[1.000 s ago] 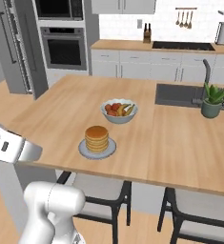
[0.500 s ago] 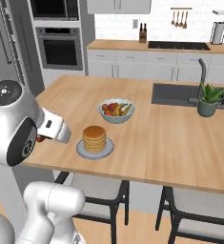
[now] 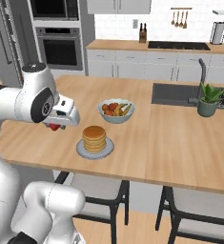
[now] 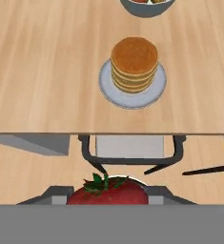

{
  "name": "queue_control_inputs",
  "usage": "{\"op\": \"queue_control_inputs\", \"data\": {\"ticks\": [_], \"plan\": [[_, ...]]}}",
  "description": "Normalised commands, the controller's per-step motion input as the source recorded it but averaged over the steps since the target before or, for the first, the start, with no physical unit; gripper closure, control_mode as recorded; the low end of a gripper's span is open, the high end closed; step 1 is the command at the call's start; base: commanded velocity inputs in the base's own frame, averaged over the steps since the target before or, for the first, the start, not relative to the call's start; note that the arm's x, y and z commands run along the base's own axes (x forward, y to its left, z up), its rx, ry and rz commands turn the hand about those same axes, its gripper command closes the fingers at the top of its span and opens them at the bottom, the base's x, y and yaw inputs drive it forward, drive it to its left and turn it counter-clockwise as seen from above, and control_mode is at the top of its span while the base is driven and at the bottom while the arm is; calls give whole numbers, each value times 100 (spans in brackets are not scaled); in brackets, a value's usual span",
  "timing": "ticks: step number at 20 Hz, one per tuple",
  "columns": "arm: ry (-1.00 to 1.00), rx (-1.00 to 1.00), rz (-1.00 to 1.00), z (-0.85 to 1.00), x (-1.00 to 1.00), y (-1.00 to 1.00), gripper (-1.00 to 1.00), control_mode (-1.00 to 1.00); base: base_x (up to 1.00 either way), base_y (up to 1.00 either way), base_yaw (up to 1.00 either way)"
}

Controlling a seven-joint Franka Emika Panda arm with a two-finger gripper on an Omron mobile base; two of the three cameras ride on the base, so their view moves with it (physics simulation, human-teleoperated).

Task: Take the strawberry from the fridge and place it on top of the pancake, located on the dining counter.

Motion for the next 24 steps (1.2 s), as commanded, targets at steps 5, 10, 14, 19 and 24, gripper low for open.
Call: {"op": "queue_control_inputs", "data": {"ticks": [5,10,14,19,24], "plan": [[6,-6,0,-47,89,-4,100,-100,0,0,0],[-5,4,0,-44,67,-52,100,-100,0,0,0],[-12,0,0,-33,62,-17,100,-100,0,0,0],[-5,0,0,-38,45,-7,100,-100,0,0,0],[0,0,-1,-27,64,1,100,-100,0,0,0]]}}
